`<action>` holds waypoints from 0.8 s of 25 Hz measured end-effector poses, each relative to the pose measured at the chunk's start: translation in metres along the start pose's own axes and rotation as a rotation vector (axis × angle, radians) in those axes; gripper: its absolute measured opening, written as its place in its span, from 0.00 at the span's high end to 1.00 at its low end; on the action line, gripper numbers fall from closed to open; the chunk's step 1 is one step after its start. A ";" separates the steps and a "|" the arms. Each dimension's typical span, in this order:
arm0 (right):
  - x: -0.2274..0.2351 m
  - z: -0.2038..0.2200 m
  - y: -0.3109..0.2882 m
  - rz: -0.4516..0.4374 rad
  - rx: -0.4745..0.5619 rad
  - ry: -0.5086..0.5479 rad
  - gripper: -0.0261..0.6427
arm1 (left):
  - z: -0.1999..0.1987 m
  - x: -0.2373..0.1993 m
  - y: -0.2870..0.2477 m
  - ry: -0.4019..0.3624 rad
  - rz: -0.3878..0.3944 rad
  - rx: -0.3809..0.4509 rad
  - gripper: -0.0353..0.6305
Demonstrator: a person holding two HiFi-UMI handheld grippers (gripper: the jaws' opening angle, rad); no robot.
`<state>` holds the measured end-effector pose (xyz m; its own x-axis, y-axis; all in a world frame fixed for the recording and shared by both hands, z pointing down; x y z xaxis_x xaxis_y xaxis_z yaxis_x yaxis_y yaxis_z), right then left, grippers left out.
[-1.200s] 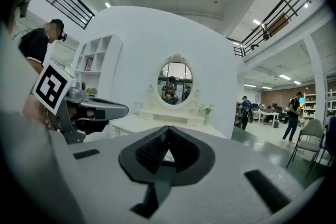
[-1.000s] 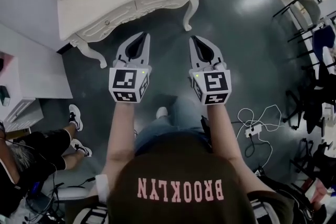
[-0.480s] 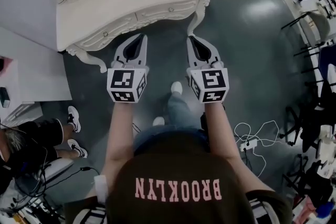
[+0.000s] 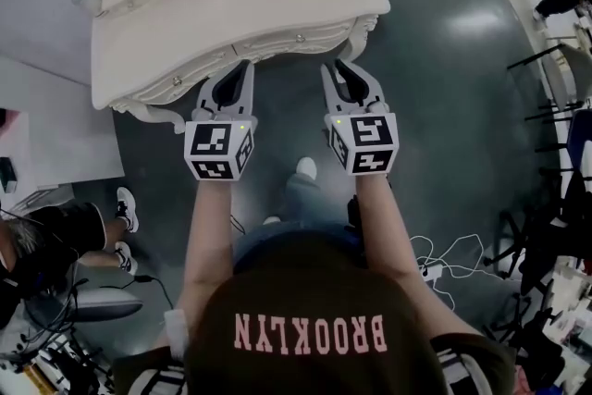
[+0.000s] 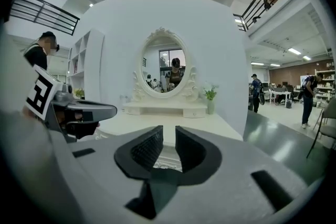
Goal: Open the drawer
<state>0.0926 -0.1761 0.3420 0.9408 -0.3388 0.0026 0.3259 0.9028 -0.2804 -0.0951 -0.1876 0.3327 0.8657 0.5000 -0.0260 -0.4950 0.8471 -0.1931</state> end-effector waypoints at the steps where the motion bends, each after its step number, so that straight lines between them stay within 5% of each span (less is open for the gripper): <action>1: 0.005 0.000 -0.007 -0.009 -0.008 -0.003 0.87 | 0.000 -0.002 -0.006 0.002 -0.009 -0.005 0.94; 9: 0.032 0.025 -0.066 -0.081 -0.122 -0.011 0.77 | 0.013 -0.012 -0.050 0.047 -0.075 -0.050 0.94; 20: 0.041 0.066 -0.124 -0.123 -0.257 -0.042 0.76 | 0.033 -0.022 -0.079 0.075 -0.086 -0.116 0.94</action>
<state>0.0971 -0.2848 0.4408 0.9006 -0.4252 0.0901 0.4084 0.7571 -0.5099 -0.0777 -0.2591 0.3812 0.9097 0.4079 -0.0772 -0.4108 0.8574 -0.3099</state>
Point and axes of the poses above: the fingertips, and each gripper's own axes: y backward along the fingers, x to its right, z out of its underside, the point moved 6 cm from there along y, backward along the fingers, and after that the axes turned 2 degrees about z, right-handed, at the moved point
